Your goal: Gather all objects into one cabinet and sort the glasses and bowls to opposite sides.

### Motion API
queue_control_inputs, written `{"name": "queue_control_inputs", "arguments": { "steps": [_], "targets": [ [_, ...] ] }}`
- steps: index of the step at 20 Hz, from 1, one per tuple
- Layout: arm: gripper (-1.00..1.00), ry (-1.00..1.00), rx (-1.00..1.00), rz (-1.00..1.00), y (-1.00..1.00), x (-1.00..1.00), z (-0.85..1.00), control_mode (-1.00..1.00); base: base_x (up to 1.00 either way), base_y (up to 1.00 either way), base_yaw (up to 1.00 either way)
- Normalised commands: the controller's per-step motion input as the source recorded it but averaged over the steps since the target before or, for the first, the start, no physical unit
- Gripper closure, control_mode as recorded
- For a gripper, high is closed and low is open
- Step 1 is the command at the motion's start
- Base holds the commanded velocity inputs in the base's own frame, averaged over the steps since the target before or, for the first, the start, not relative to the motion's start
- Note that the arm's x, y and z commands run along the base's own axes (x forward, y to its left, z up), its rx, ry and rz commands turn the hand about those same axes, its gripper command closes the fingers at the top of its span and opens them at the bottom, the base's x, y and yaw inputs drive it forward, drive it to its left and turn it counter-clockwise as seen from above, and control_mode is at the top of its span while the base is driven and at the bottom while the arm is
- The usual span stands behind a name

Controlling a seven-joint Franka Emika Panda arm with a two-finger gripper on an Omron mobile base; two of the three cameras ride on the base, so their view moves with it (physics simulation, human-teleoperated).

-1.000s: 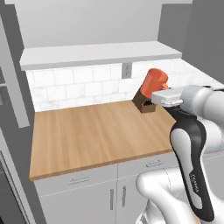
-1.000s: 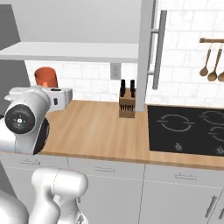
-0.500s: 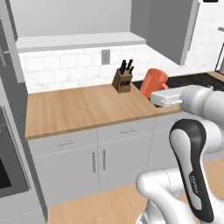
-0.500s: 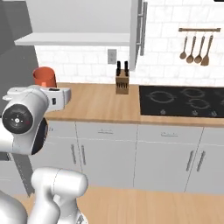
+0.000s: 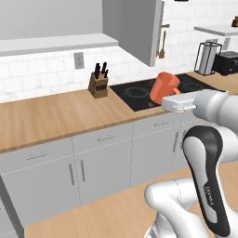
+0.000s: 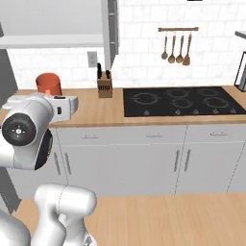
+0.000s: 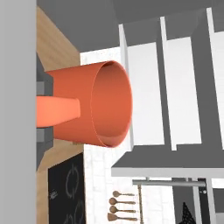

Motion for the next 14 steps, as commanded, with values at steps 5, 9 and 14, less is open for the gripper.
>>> {"name": "queue_control_inputs", "arguments": {
  "steps": [5, 9, 14],
  "targets": [
    [1.0, 0.0, 0.0, 0.0, 0.0, 0.0, 0.0, 1.0, 0.0, -1.0, -0.19],
    [1.0, 0.0, 0.0, 0.0, 0.0, 0.0, 0.0, 1.0, -0.01, -1.0, -0.21],
    [1.0, 0.0, 0.0, 0.0, 0.0, 0.0, 0.0, 1.0, 0.32, -0.37, -0.02]
  ]
}}
